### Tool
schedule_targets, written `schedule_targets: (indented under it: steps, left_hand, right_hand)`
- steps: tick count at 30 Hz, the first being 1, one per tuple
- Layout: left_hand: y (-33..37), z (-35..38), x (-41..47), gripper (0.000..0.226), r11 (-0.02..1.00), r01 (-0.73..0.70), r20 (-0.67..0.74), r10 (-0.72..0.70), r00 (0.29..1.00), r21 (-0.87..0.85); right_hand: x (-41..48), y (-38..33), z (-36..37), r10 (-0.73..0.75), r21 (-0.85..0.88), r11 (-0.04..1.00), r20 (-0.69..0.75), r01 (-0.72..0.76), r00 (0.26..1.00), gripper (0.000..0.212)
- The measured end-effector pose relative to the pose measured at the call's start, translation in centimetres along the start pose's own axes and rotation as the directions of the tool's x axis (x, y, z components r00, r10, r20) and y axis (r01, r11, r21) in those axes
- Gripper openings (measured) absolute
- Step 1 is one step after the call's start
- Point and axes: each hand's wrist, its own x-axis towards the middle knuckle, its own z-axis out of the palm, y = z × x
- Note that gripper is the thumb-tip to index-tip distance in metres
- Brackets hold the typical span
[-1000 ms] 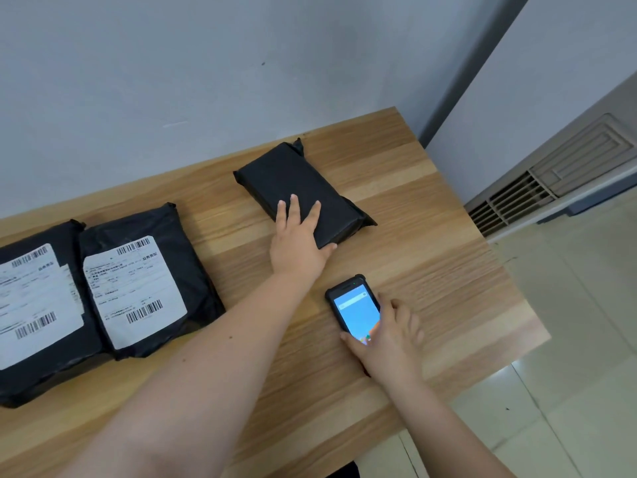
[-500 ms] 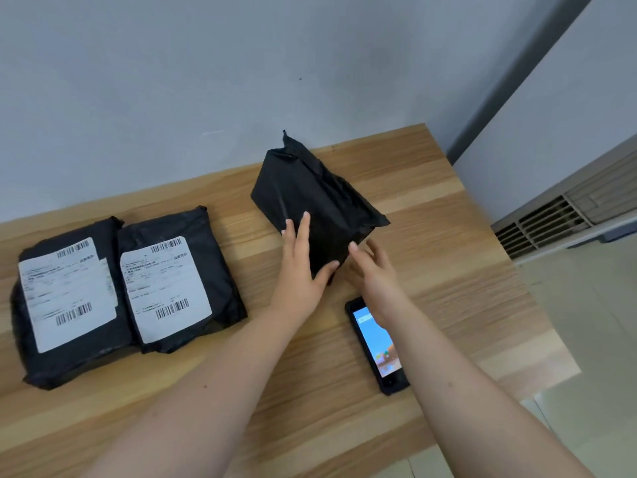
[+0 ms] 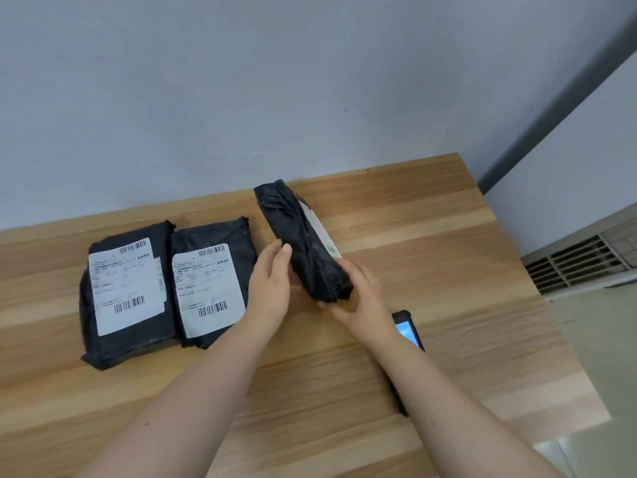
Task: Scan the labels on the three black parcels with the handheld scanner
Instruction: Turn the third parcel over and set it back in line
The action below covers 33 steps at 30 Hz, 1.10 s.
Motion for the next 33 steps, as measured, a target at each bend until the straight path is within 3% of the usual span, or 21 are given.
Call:
schedule_targets:
  steps: [3, 5, 8, 11, 13, 17, 22, 25, 33]
  left_hand:
    - [1.3, -0.6, 0.7, 0.096, 0.984, 0.011, -0.043, -0.003, 0.999, 0.175]
    - [1.3, -0.9, 1.3, 0.098, 0.971, 0.045, -0.068, -0.030, 0.997, 0.234]
    - [0.3, -1.5, 2.1, 0.077, 0.967, 0.068, -0.094, -0.046, 0.995, 0.246]
    - [-0.4, -2.0, 2.6, 0.062, 0.967, 0.076, -0.071, -0.061, 0.996, 0.244]
    - [-0.7, -2.1, 2.9, 0.053, 0.952, 0.043, -0.048, -0.029, 0.998, 0.302]
    - [-1.0, -2.0, 3.4, 0.036, 0.894, -0.015, -0.064, 0.049, 0.997, 0.449]
    - [-1.2, -2.0, 3.7, 0.037, 0.849, -0.031, -0.065, 0.076, 0.995, 0.528]
    - [-1.1, -2.0, 3.9, 0.037, 0.846, -0.015, -0.060, 0.056, 0.997, 0.534]
    - [-0.3, -2.8, 3.6, 0.078, 0.906, 0.040, -0.091, -0.002, 0.996, 0.422]
  right_hand:
    - [0.1, 0.0, 0.1, -0.024, -0.009, 1.000, 0.127, 0.025, 0.992, 0.059]
    - [0.5, -0.2, 0.1, 0.008, 0.040, 0.999, 0.148, -0.014, 0.989, 0.051]
    - [1.9, 0.2, 0.1, 0.195, 0.133, 0.970, 0.063, -0.202, 0.979, 0.048]
    - [2.6, 0.6, 0.2, 0.434, 0.388, 0.797, 0.164, -0.463, 0.886, 0.052]
    - [2.7, 0.8, 0.3, 0.487, 0.456, 0.722, 0.199, -0.520, 0.851, 0.049]
    - [2.5, 1.1, 0.5, 0.479, 0.520, 0.697, 0.174, -0.494, 0.860, 0.049]
    - [2.1, 1.2, 0.8, 0.468, 0.519, 0.712, 0.153, -0.473, 0.871, 0.060]
    - [2.1, 1.1, 0.8, 0.477, 0.513, 0.709, 0.156, -0.484, 0.865, 0.054]
    - [2.7, -0.3, -0.3, 0.464, 0.479, 0.726, 0.187, -0.493, 0.866, 0.041]
